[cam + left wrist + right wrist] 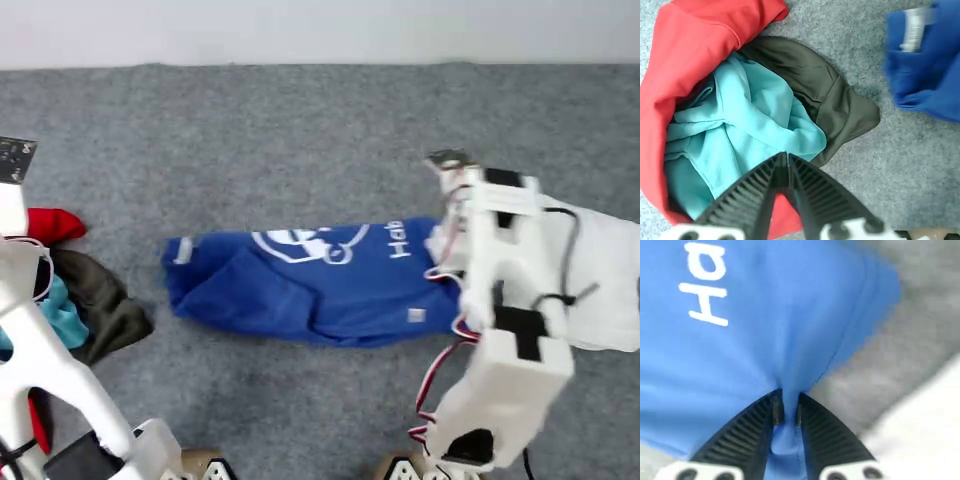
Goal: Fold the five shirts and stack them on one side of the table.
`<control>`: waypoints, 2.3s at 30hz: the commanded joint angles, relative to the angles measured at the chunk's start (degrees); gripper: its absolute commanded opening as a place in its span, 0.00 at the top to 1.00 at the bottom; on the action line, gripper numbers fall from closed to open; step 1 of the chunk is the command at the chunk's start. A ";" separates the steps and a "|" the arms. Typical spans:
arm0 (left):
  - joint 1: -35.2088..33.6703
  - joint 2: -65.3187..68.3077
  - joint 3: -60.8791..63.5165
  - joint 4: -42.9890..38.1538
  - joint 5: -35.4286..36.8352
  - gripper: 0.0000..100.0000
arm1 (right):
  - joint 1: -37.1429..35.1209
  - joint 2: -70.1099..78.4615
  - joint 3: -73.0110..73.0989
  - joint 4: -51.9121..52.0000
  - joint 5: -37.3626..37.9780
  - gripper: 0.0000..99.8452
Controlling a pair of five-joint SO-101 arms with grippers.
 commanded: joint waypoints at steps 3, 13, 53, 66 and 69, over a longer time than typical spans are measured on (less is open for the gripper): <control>0.26 -2.11 -0.57 1.41 0.53 0.98 | 5.58 -6.64 -8.35 8.84 8.88 0.99; 0.35 -2.02 -0.48 1.41 0.53 0.98 | -5.14 -9.98 -18.55 23.60 9.41 0.99; 3.08 -8.97 -0.22 1.32 5.10 0.98 | -51.56 14.46 -42.99 11.56 -8.09 0.99; 3.08 -8.79 -0.22 1.32 5.10 0.98 | -52.70 22.29 -64.00 23.87 -7.91 0.77; 3.08 -8.88 -0.22 1.32 5.01 0.98 | -48.57 19.56 -61.98 23.87 -7.82 0.90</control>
